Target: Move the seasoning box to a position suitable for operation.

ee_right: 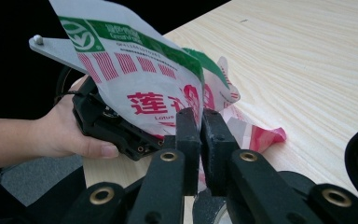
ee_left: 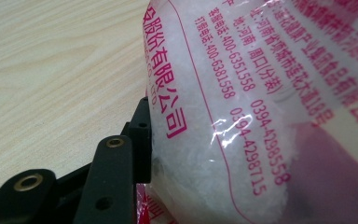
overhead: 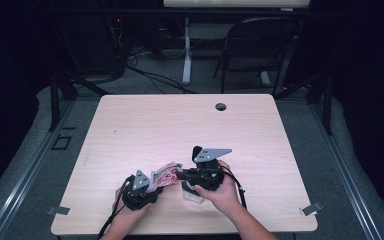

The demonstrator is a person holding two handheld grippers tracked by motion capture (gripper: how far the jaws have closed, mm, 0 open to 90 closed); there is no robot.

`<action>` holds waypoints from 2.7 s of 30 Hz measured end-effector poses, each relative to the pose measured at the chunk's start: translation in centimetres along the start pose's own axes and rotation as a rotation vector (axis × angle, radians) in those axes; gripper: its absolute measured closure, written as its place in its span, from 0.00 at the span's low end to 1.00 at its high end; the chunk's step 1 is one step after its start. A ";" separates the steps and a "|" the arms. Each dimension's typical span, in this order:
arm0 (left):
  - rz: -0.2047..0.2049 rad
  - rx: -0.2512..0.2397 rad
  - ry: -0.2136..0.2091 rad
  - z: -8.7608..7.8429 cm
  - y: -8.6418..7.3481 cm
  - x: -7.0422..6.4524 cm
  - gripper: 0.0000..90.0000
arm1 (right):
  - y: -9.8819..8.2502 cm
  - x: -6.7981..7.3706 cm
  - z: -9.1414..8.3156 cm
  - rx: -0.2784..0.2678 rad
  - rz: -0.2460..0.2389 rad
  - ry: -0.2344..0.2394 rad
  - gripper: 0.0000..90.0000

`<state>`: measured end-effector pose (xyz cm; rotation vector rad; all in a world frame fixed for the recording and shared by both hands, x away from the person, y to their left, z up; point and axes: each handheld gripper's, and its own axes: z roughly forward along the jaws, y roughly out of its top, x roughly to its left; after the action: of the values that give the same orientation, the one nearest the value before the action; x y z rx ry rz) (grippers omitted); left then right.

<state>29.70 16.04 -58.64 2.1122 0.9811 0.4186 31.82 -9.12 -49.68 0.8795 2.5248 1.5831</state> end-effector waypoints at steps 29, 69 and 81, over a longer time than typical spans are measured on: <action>-0.016 0.010 -0.012 0.3 0.1 0.1 0.54 | 0.4 0.4 0.8 0.010 -0.004 -0.007 1.00; 0.053 -0.029 0.083 -0.7 1.5 0.0 0.66 | 0.3 0.6 -1.3 -0.067 -0.016 -0.024 0.86; 0.068 -0.044 0.079 -0.6 2.2 -0.1 0.66 | 0.1 0.3 -3.0 -0.106 -0.040 -0.050 0.71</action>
<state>30.42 15.37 -56.62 2.1074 0.9379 0.5570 30.64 -11.40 -48.02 0.8397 2.3855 1.6442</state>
